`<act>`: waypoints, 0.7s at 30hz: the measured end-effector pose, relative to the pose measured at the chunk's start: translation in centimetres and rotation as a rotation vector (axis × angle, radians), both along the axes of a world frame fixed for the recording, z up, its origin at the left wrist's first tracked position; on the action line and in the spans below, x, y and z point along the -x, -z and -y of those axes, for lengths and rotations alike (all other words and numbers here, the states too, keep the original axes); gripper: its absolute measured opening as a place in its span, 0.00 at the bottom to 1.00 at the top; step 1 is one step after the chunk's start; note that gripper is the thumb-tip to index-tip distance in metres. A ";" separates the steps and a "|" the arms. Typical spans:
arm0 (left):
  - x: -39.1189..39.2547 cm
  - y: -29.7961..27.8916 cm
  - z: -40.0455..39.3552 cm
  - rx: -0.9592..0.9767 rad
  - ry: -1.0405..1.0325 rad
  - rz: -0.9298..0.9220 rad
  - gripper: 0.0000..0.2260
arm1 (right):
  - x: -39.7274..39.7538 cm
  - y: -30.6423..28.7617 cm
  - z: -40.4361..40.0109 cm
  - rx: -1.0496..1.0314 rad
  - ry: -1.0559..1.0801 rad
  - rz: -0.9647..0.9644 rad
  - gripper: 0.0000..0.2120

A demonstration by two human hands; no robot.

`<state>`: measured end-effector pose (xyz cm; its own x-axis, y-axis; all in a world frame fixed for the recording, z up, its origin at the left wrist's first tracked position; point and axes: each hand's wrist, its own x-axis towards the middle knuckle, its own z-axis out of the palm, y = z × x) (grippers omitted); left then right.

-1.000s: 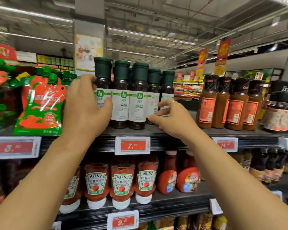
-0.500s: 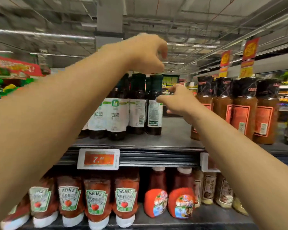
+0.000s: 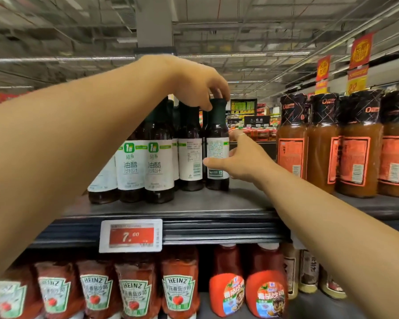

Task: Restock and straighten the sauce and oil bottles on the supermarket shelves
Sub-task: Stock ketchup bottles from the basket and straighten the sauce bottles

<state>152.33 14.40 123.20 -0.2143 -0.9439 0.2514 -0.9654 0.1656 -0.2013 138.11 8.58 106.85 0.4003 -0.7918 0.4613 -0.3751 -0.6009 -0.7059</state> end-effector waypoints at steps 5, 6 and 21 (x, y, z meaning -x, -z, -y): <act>0.1 0.0 0.7 0.031 0.034 0.059 0.20 | -0.1 0.2 0.0 0.010 0.007 -0.056 0.32; 0.1 -0.1 0.8 0.027 0.031 0.070 0.20 | -0.1 0.3 0.1 0.012 0.013 -0.059 0.28; 0.7 0.4 0.9 0.116 -0.039 0.293 0.20 | 0.4 0.4 0.2 0.033 0.011 -0.089 0.22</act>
